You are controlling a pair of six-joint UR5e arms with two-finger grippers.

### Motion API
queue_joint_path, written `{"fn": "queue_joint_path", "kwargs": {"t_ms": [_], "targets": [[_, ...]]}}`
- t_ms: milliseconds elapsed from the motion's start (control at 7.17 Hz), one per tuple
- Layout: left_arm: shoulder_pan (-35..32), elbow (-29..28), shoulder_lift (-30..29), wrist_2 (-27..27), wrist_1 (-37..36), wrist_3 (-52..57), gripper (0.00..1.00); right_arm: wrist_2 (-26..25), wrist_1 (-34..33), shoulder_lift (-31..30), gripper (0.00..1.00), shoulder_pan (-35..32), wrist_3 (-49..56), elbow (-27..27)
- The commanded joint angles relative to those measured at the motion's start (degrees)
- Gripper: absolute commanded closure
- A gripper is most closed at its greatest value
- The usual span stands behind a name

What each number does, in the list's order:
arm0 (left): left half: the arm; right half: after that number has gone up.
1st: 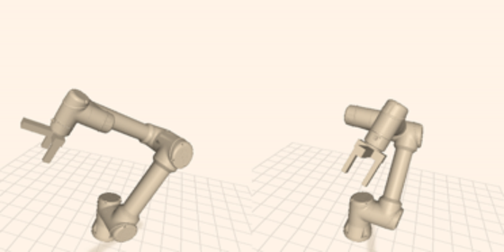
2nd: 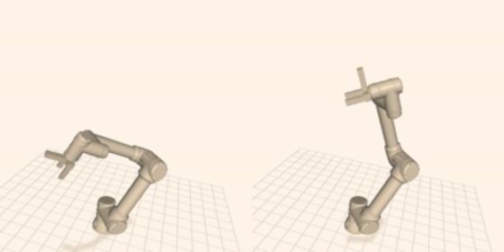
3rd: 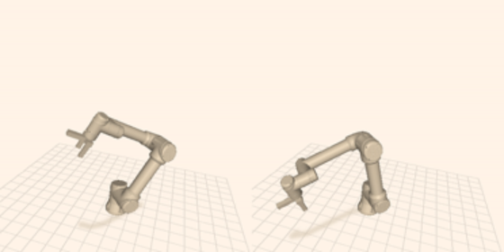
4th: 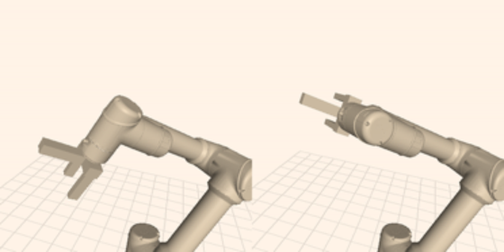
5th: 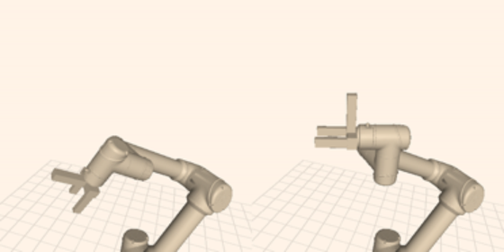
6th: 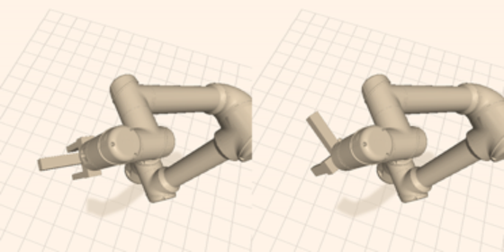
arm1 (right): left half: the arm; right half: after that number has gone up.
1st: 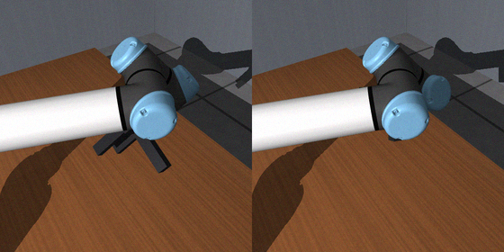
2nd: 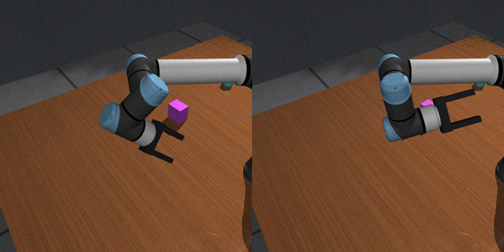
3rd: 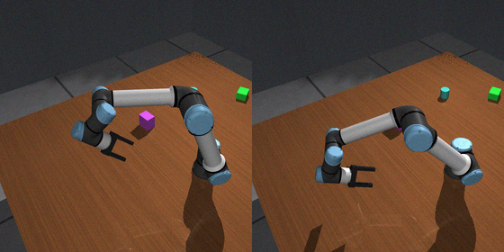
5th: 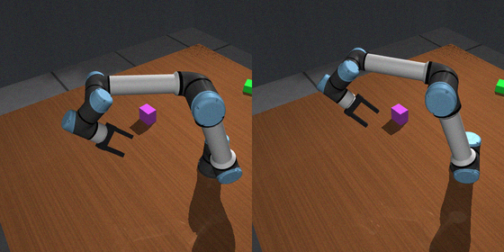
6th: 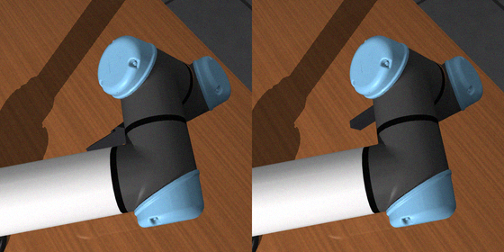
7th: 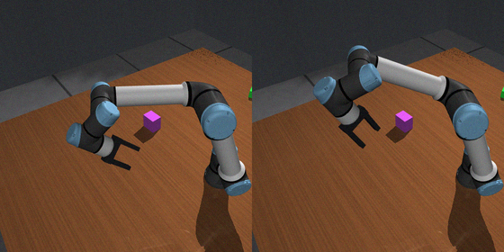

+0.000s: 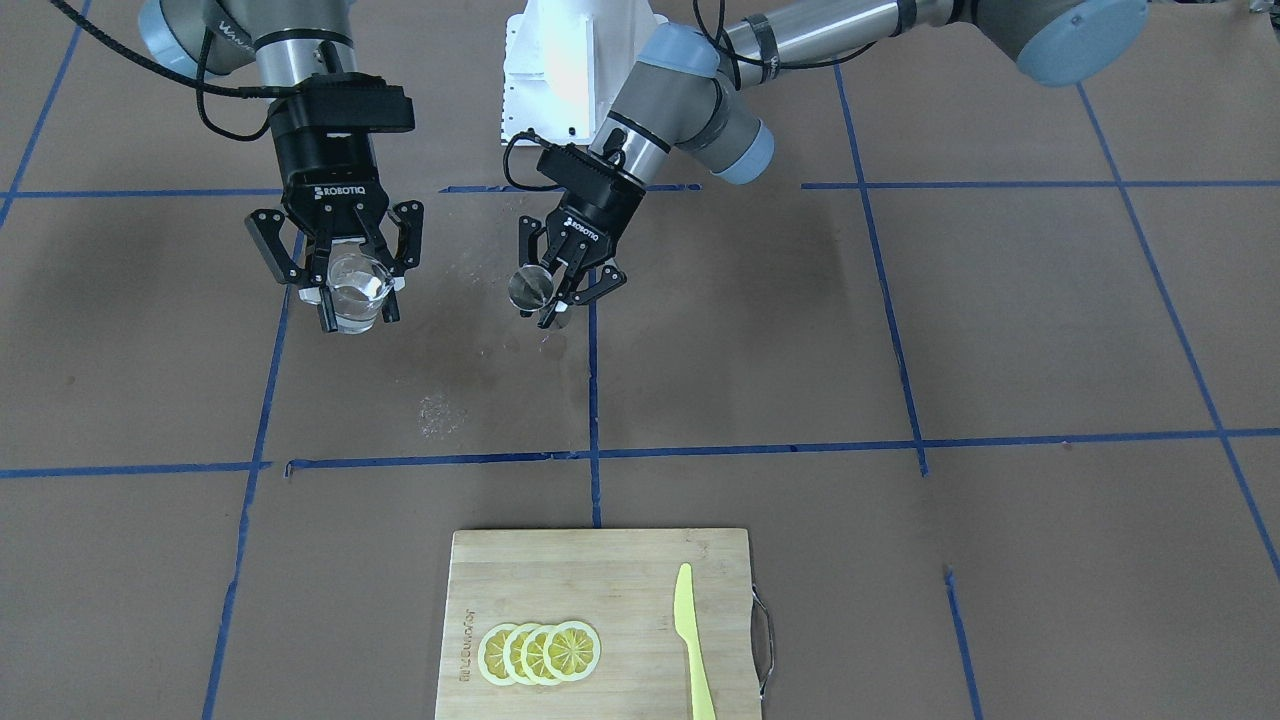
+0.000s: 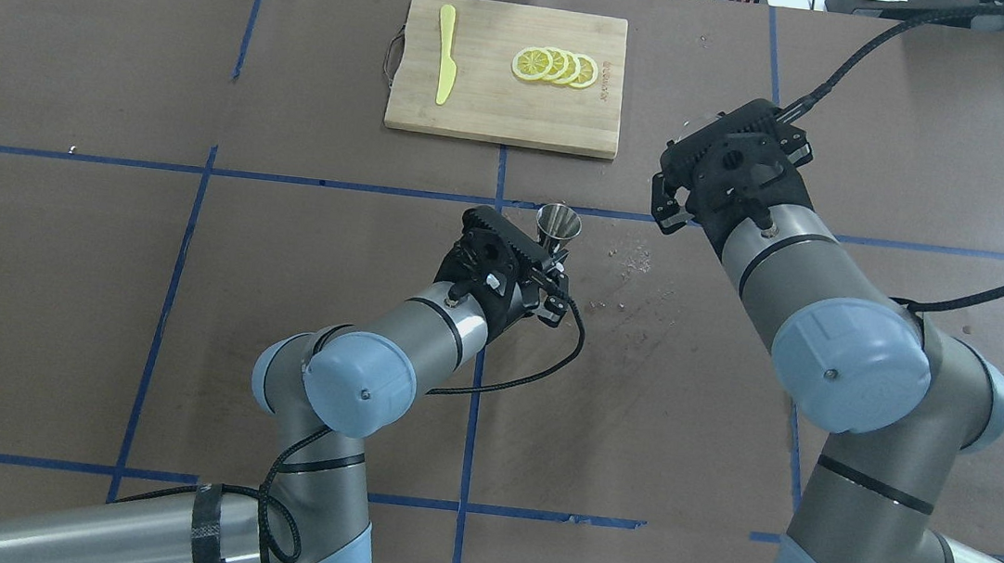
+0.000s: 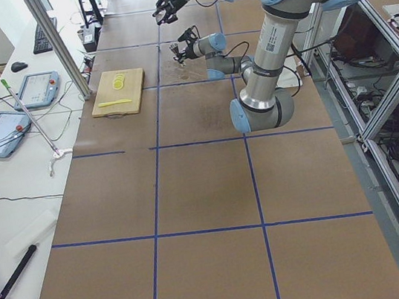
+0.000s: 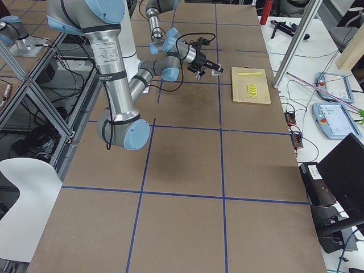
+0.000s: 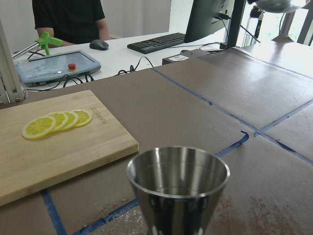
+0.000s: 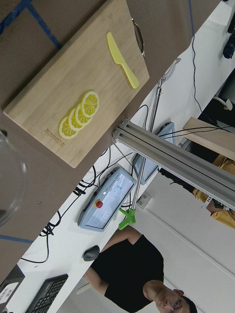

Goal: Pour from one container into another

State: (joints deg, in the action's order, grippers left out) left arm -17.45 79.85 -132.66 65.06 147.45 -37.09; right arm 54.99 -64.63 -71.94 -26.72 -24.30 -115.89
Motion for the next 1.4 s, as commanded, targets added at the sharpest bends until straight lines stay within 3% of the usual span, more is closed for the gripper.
{"fn": "queue_joint_path", "kwargs": {"t_ms": [0,1256], "targets": [[0.04,-1.01,-1.11,0.77,0.03,0.0,1.0,-4.17,-0.85,0.4,1.0,3.51,0.3,0.31],[0.31,-2.33,-3.13,1.48,0.29,0.0,1.0,-10.68,-9.1,4.61,1.0,8.79,3.81,0.23]]}}
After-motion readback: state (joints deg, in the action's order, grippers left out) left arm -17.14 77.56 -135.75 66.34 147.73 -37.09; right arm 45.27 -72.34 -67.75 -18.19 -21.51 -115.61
